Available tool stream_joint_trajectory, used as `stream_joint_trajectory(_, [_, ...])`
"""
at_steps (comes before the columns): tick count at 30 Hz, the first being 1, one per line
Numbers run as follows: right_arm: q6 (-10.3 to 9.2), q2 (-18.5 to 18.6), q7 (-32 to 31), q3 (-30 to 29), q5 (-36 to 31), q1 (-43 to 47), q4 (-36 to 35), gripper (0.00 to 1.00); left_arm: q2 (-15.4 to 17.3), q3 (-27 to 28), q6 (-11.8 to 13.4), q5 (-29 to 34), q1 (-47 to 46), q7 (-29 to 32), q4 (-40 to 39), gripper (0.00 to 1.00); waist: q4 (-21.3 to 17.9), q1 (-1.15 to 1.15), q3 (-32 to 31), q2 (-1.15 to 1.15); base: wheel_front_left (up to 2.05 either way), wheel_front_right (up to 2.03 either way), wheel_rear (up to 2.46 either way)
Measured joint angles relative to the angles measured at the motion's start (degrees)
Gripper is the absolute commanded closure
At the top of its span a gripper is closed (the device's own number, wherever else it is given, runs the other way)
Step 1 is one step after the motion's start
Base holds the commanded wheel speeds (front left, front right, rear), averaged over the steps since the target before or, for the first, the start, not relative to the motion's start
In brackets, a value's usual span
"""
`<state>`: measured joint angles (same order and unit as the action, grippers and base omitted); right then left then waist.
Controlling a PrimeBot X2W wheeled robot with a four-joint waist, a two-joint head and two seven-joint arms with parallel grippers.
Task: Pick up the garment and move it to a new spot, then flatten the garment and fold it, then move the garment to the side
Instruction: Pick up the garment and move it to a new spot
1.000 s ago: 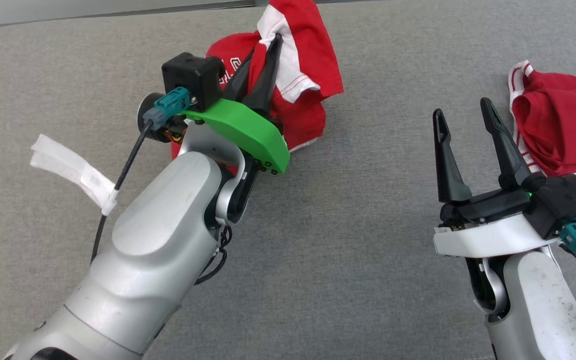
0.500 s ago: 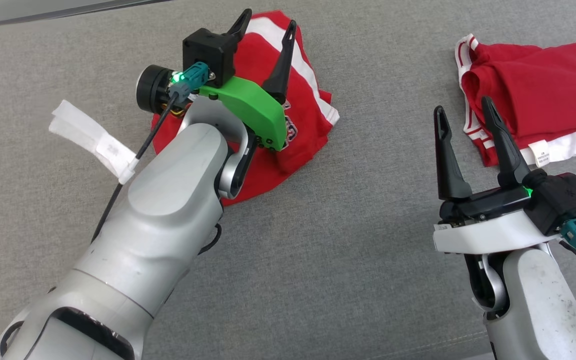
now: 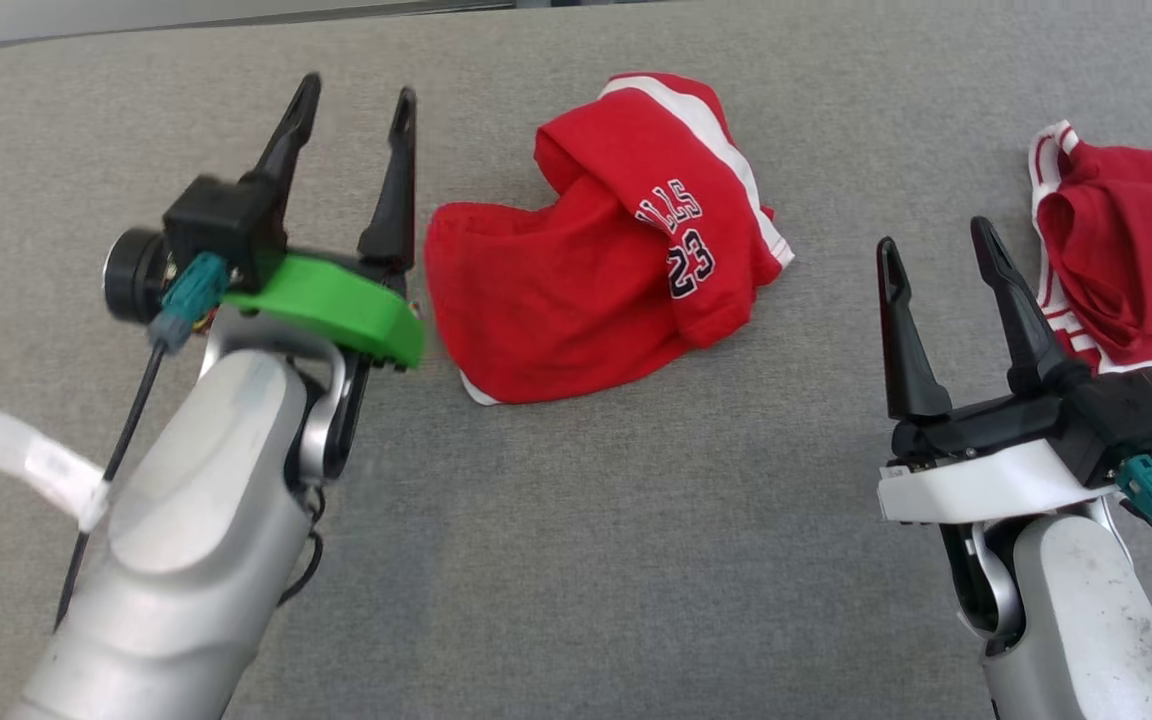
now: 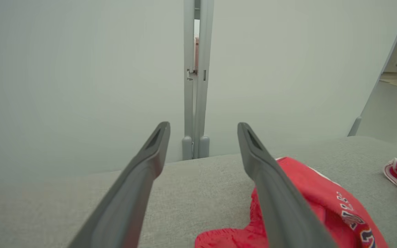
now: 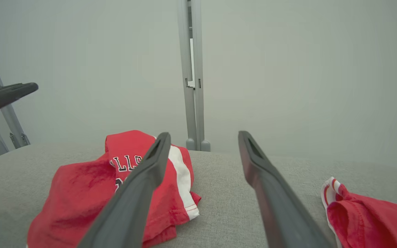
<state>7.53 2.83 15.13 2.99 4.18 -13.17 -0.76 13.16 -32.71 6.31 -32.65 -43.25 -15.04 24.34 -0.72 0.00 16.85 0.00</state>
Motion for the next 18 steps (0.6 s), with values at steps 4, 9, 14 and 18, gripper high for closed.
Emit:
stream_joint_trajectory(4, [0.01, 0.0, 0.0, -0.2, -0.5, 0.8, 0.4, 0.00, 1.7, 4.3, 0.0, 3.4, 9.4, 0.0, -6.9, 0.00, 2.2, 0.00, -1.4, 0.00, 0.00, 0.00, 0.00])
stream_joint_trajectory(9, [0.00, 0.0, 0.0, -0.5, -0.8, 2.5, 1.1, 0.00, 1.0, 9.2, 1.3, 8.3, 20.5, 0.0, -12.3, 0.00, 3.9, 0.00, -3.8, 0.00, 0.00, 0.00, 0.00])
stream_joint_trajectory(14, [0.00, 0.0, 0.0, -0.3, -0.8, 4.1, 2.1, 0.00, -2.3, 12.5, 0.8, 11.9, 27.8, 0.0, -15.2, 0.00, 5.1, 0.00, -5.9, 0.00, 0.00, 0.00, 0.00])
stream_joint_trajectory(18, [0.00, 0.0, 0.0, -0.2, -0.9, 4.9, 3.3, 0.00, -5.2, 14.9, -1.6, 14.3, 30.3, 0.0, -16.7, 0.00, 6.4, 0.00, -6.7, 0.00, 0.00, 0.00, 0.00])
